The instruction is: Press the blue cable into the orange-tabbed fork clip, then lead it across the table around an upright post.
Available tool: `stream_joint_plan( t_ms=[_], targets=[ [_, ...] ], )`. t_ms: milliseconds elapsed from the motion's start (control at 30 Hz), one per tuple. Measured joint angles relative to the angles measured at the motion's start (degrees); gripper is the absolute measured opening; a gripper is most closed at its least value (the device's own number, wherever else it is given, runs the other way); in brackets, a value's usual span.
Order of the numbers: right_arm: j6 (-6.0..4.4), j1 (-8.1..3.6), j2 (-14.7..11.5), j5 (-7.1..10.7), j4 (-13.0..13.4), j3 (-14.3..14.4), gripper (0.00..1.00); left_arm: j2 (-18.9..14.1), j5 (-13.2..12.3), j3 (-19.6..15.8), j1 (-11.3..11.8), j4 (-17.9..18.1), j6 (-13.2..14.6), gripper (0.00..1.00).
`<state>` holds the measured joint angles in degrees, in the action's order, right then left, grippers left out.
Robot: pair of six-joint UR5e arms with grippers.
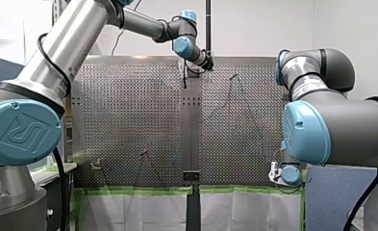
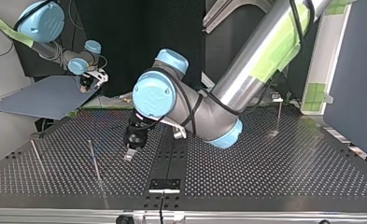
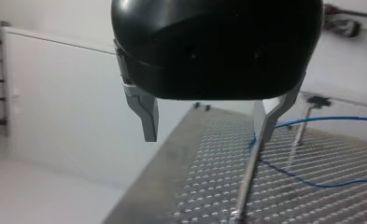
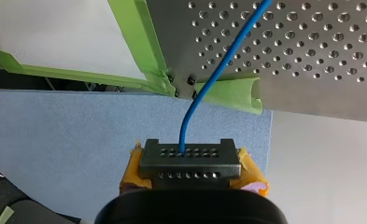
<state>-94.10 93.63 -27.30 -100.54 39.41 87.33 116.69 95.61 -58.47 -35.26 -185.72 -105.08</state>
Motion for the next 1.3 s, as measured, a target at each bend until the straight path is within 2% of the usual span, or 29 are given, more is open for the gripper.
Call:
stream_joint_plan(
  t_ms=[167,533,767,1067,1300],
  targets=[
    [-0.02,0.12,0.00,0.00,0.00,-0.03,0.00,-2.93,2.51,-2.93,-0.11,2.95,-1.59,1.00],
    [0.02,0.34,0.00,0.01,-0.11,-0.04,0.00,-8.81,3.89,-8.81,-0.32,8.80,1.88,1.00],
    [0.04,0.54,0.00,0.01,-0.18,-0.20,0.00,-12.26,4.93,-12.28,-0.11,12.27,1.05,1.00],
    [0.04,0.84,0.00,0.00,-0.30,-0.29,0.00,-17.27,7.65,-17.27,-0.42,17.29,0.69,1.00],
    [0.00,1.00,0.00,0.00,-0.30,-0.33,0.00,-20.88,8.00,-21.36,-0.52,21.37,-2.00,1.00]
  ],
)
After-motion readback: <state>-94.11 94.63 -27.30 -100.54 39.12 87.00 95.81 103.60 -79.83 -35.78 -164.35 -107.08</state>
